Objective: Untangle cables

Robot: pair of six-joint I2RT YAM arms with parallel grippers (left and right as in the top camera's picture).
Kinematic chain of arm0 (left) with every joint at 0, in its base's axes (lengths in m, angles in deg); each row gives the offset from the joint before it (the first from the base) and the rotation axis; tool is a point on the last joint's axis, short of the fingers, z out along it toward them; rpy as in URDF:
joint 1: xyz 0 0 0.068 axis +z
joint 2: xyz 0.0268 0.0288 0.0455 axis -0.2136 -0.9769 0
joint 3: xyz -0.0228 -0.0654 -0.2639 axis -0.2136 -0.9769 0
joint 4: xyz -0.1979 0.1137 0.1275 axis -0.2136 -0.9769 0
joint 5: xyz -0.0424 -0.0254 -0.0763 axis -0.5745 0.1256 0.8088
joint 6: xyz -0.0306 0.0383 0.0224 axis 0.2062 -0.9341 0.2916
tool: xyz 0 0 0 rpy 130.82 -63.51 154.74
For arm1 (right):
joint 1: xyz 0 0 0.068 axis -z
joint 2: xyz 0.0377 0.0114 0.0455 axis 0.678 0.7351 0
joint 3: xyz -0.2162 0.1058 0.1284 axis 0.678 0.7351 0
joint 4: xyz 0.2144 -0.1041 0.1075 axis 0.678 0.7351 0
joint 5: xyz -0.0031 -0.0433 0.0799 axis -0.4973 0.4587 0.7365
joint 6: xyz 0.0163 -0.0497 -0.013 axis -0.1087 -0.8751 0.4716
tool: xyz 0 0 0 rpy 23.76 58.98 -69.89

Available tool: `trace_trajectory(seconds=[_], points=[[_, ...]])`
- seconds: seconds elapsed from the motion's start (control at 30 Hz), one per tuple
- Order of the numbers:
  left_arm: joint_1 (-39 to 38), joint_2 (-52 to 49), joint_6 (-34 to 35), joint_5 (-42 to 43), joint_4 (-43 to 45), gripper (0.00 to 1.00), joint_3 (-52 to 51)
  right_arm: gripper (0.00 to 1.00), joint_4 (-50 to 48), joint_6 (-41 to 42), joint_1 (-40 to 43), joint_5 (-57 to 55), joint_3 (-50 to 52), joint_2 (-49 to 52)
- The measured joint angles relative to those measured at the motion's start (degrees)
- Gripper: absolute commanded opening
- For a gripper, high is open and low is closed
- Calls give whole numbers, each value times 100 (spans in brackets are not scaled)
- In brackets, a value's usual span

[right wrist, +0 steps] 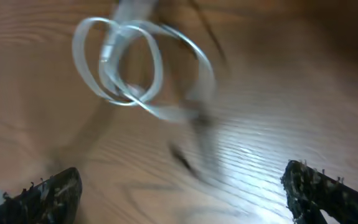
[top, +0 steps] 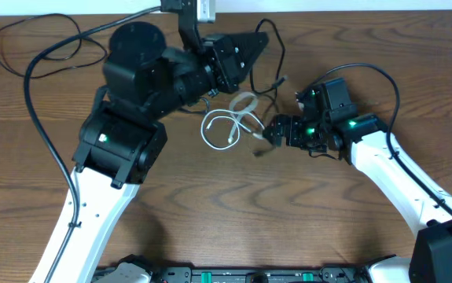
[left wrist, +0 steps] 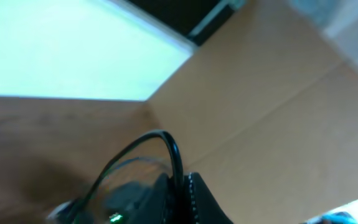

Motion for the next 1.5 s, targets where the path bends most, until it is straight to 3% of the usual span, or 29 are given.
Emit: trace_trajectory(seconds=[0.13, 0.3, 0.4, 0.5, 0.7, 0.77, 0.87, 1.07, 1.13, 1.3, 1.5], points=[[0, 26, 413, 267, 640, 7, 0, 99, -505, 160, -101, 151, 2, 0], [0, 28, 994, 400, 1735, 8, 0, 83, -892, 293, -358, 92, 2, 0], [0, 42, 1150, 439, 2205, 8, 0, 68, -713, 319, -544, -275, 0, 0], [0, 87, 1215, 444, 2382, 8, 0, 57, -455, 413, -673, -782, 2, 4], [4, 334, 1294, 446, 2374, 7, 0, 46, -74, 540, -638, -1569, 2, 345], [59, 476, 1248, 393, 2122, 7, 4, 53, 61, 560, -599, -1663, 2, 461], [293, 726, 1025, -63, 1073, 7, 26, 70, 271, 601, -485, -1751, 11, 492], [852, 883, 669, -2251, -1252, 7, 59, 77, 870, 584, 35, -1823, 20, 271], [986, 835, 643, -2905, -1729, 7, 52, 95, 1049, 581, 293, -1840, 22, 59], [1051, 743, 560, -3405, -1897, 7, 52, 99, 911, 31, 809, -1075, 22, -568], [1051, 522, 619, -2282, -896, 7, 52, 99, 7, -1158, 553, 866, 22, -752]])
